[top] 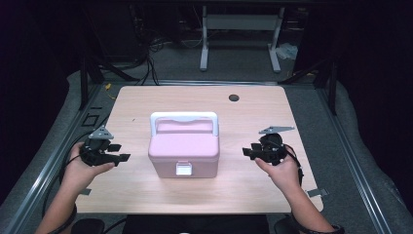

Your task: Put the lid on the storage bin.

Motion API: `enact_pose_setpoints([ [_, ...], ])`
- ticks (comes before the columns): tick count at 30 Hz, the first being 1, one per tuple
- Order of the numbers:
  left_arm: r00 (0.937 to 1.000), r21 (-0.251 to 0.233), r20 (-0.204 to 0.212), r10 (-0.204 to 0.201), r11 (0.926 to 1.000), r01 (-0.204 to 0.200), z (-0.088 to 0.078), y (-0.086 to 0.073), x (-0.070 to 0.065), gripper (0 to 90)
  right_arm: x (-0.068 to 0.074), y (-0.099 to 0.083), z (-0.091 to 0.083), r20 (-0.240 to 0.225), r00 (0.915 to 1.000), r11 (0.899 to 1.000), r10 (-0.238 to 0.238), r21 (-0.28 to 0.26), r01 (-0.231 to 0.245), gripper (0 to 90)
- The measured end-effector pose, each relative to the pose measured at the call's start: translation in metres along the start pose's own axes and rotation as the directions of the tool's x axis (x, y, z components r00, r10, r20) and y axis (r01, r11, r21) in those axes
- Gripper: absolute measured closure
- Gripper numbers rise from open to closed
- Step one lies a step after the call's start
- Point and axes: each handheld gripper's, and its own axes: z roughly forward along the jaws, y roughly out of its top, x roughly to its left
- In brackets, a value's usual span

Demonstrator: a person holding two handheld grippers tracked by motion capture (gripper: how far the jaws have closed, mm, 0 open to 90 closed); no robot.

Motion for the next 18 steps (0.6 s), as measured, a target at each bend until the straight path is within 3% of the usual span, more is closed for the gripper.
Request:
enact_pose_setpoints([
  [14,0.9993,0.000,-0.024,-0.029,0.9996,0.029,0.023,-0.023,0.000,44.8,-0.009,-0.019,0.014,0.033,0.9985,0.999,0.044,-0.011,-0.044,55.7],
  [15,0.9992,-0.009,-0.021,-0.034,0.9994,0.034,0.025,-0.025,0.000,44.8,-0.009,-0.021,0.016,0.058,0.9975,0.999,0.041,-0.006,-0.040,55.7],
  [18,0.9994,-0.011,-0.022,-0.025,0.9996,0.025,0.032,-0.030,-0.003,44.7,-0.010,-0.028,0.022,0.047,0.9983,0.999,0.034,0.012,-0.034,55.3],
])
